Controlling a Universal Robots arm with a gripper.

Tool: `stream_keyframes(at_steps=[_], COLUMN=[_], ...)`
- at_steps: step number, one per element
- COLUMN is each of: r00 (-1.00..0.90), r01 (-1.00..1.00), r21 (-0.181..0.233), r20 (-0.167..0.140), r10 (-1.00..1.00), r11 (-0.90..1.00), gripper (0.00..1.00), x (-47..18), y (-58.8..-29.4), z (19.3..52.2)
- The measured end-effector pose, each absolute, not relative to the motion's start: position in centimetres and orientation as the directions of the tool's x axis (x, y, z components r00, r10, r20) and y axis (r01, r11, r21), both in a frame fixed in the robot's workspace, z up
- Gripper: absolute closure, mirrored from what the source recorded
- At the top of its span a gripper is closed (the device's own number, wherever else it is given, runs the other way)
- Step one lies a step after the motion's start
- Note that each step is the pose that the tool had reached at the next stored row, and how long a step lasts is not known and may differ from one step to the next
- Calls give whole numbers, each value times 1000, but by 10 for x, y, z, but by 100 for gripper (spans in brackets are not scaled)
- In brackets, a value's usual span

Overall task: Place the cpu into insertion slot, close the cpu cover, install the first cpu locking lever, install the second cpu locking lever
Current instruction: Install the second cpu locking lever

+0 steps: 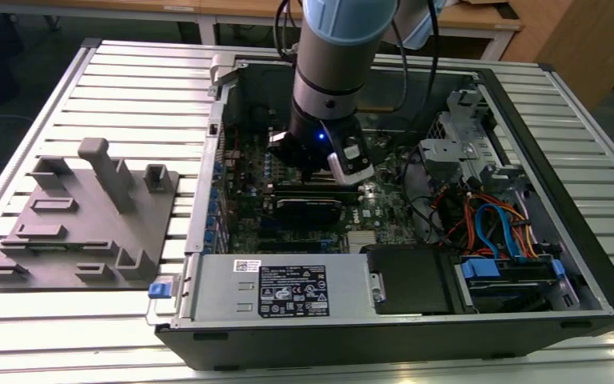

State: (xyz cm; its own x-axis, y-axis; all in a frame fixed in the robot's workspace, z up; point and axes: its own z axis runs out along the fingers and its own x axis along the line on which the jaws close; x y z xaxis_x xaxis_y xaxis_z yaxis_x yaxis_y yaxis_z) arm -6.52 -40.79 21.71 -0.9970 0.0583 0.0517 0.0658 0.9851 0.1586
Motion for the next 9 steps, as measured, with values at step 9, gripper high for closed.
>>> stream_keyframes(at_steps=[9], r00=[-997], r01=[66], r21=[186], r20=[53], r10=[57], r11=[980], gripper=[90], x=[-65], y=[-414], z=[214])
